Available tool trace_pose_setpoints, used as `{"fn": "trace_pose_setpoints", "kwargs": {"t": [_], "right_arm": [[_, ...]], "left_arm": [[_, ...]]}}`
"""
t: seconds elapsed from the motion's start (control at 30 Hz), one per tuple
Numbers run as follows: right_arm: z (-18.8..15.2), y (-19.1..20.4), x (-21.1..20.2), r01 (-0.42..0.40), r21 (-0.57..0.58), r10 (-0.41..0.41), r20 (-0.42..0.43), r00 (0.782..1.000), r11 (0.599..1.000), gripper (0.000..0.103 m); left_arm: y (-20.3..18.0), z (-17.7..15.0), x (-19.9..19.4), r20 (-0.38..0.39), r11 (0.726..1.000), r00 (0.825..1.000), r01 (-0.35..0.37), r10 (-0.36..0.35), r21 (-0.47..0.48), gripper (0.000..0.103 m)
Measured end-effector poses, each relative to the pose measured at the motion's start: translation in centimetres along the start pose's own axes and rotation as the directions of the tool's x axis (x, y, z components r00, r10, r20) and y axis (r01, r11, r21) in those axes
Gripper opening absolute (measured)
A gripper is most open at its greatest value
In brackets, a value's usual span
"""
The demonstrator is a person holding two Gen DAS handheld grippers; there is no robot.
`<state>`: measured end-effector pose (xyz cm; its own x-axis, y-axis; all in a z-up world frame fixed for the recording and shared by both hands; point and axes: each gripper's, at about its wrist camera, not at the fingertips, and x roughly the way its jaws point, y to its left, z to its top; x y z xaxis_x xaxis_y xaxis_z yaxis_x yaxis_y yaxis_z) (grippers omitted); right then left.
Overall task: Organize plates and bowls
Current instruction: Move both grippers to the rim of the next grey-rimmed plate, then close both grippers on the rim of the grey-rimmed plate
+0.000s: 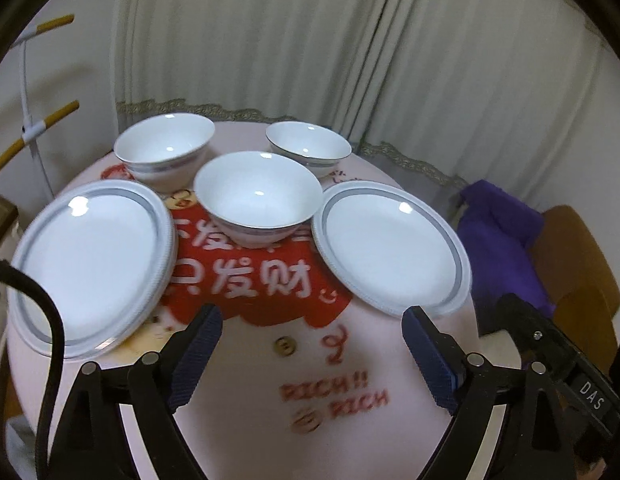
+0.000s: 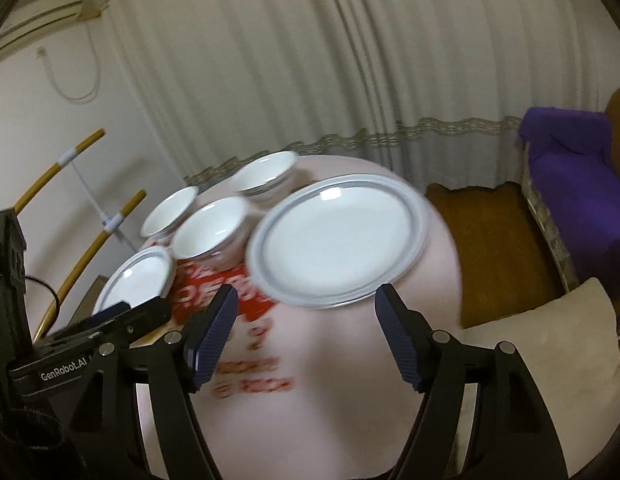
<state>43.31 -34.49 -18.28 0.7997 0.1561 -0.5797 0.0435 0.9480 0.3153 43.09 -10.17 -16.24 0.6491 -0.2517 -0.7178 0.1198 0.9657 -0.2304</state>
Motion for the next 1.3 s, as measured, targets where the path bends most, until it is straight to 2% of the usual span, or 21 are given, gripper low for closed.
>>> {"fn": "trace_pose_setpoints", "kwargs": {"t": [0.3,0.57,0.63,0.73,0.8,0.87,0.97,1.0,1.03,1.07,1.13,1.3], "right_arm": [[2.6,-6.6,5.4,0.006,0.077,-0.001,-0.062,0.998,0.997,0.073],[3.7,-8.5,9.6,-0.004,0.096,0.014,-0.095,0.995,0.995,0.068],[3.9,-8.7,10.4,-0.017,0.094,0.026,-0.097,0.995,0.995,0.064],[4.1,-8.9,11.5,-0.04,0.105,0.051,-0.111,0.993,0.994,0.053],[4.2,-8.9,12.0,-0.057,0.109,0.07,-0.112,0.991,0.992,0.04],[4.2,-9.0,12.3,-0.067,0.113,0.08,-0.117,0.99,0.991,0.035],[4.3,-9.1,12.7,-0.063,0.113,0.076,-0.119,0.99,0.992,0.03],[4.3,-9.2,12.8,-0.061,0.113,0.075,-0.12,0.99,0.992,0.027],[4.2,-9.3,12.8,-0.058,0.114,0.072,-0.123,0.99,0.992,0.024],[4.1,-9.5,12.8,-0.051,0.115,0.065,-0.123,0.99,0.992,0.018],[4.1,-9.7,12.8,-0.062,0.118,0.076,-0.119,0.99,0.991,0.015],[3.9,-9.6,12.8,-0.067,0.105,0.078,-0.108,0.991,0.992,0.015]], "left_arm": [[-2.6,1.6,8.1,-0.064,0.993,0.997,-0.05,0.043,-0.108,0.087],[-3.7,2.4,12.8,-0.087,0.99,0.994,-0.077,0.067,-0.115,0.084],[-3.6,2.5,13.8,-0.104,0.988,0.992,-0.081,0.067,-0.129,0.073],[-3.8,2.7,14.7,-0.094,0.989,0.993,-0.086,0.075,-0.122,0.072],[-4.0,2.9,15.2,-0.093,0.989,0.993,-0.088,0.078,-0.117,0.069],[-4.1,3.1,15.7,-0.089,0.989,0.993,-0.089,0.079,-0.12,0.067],[-3.9,3.4,16.4,-0.083,0.989,0.992,-0.101,0.092,-0.111,0.059],[-4.0,3.4,16.5,-0.079,0.989,0.993,-0.1,0.092,-0.108,0.051],[-4.0,3.4,16.7,-0.081,0.989,0.992,-0.104,0.095,-0.103,0.039],[-4.0,3.4,16.8,-0.084,0.989,0.991,-0.115,0.107,-0.097,0.035],[-4.2,3.4,17.0,-0.083,0.991,0.992,-0.098,0.091,-0.086,0.026],[-4.2,3.4,17.1,-0.083,0.993,0.993,-0.086,0.079,-0.082,0.023]]}}
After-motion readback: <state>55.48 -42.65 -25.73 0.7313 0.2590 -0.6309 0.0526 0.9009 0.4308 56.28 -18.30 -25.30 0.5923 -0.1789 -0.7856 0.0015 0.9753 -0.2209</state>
